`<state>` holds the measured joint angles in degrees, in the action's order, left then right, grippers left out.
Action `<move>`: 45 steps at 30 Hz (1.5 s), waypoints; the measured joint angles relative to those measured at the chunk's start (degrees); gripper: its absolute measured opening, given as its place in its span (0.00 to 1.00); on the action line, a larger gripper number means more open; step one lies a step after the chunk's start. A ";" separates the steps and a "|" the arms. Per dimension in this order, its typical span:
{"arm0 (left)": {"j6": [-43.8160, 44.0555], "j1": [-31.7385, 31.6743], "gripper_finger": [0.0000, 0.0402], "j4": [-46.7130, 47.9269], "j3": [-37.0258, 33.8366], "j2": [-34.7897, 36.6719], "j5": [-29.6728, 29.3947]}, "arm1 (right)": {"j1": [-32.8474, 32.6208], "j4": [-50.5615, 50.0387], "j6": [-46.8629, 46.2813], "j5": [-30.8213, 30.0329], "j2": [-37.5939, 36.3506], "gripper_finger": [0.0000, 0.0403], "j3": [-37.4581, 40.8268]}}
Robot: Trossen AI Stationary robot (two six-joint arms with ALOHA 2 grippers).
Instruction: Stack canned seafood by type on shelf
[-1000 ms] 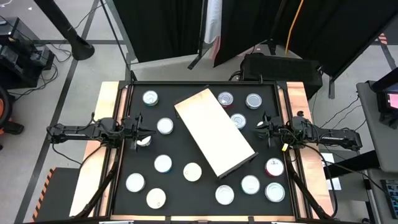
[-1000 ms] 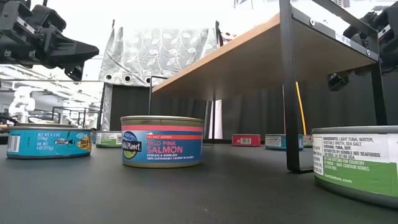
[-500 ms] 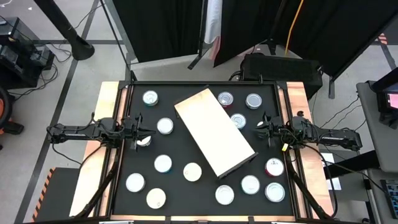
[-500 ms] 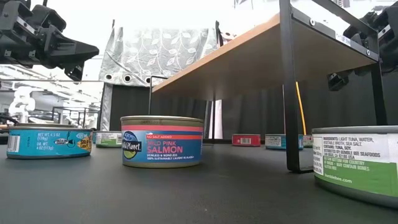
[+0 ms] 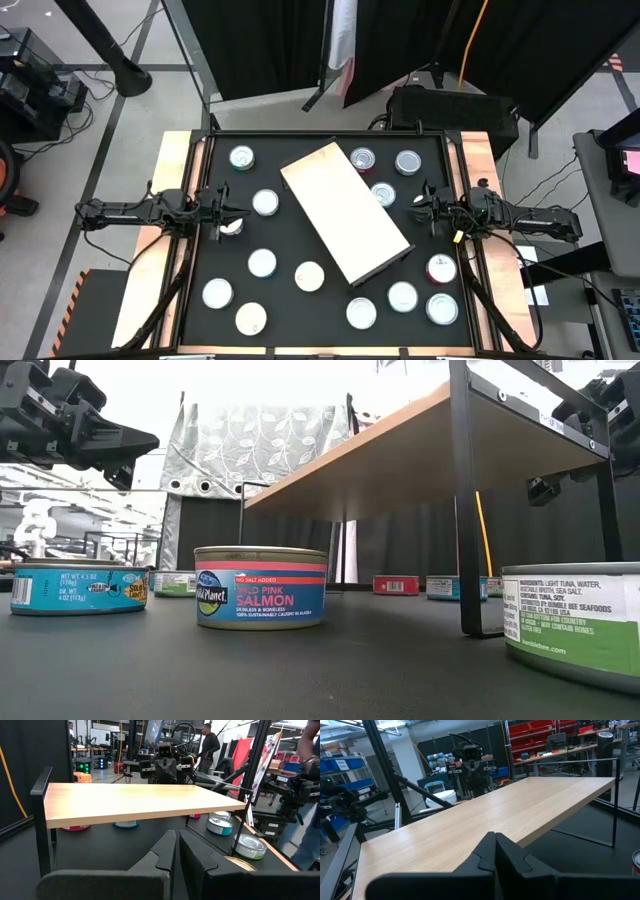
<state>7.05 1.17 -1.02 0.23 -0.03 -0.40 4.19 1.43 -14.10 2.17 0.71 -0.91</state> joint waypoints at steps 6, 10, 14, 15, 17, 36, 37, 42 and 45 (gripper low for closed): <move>0.00 0.00 0.07 0.00 0.02 0.00 0.00 | 0.00 0.00 0.01 0.00 0.00 0.00 0.00; 0.00 0.00 0.07 0.00 0.01 0.00 0.00 | 0.00 0.00 0.00 0.00 0.01 0.00 0.00; 0.00 -0.01 0.07 0.00 0.00 0.02 0.00 | 0.00 0.00 -0.01 0.00 0.02 0.00 0.00; 0.00 0.00 0.07 0.00 0.00 0.00 0.00 | 0.01 0.00 0.01 0.00 0.01 0.00 0.00; 0.00 -0.01 0.07 0.00 0.01 0.00 0.00 | 0.02 0.00 0.01 0.00 0.00 0.00 0.00; 0.00 -0.01 0.07 0.00 0.01 0.01 0.00 | 0.02 -0.50 8.54 -0.94 0.02 0.00 -0.02; 0.00 0.00 0.07 0.00 0.01 0.01 0.00 | 0.02 -0.48 8.76 -0.94 0.02 0.00 -0.02; 0.00 -0.02 0.07 0.00 0.02 0.01 0.00 | 0.01 -0.46 9.48 -1.22 0.02 0.00 -0.02; 0.00 -0.02 0.07 0.00 0.00 0.00 0.00 | 0.00 -0.22 9.93 -3.91 0.06 0.00 -0.92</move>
<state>7.05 1.15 -1.02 0.23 -0.03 -0.40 4.19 1.21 -4.17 -1.73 0.77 -1.83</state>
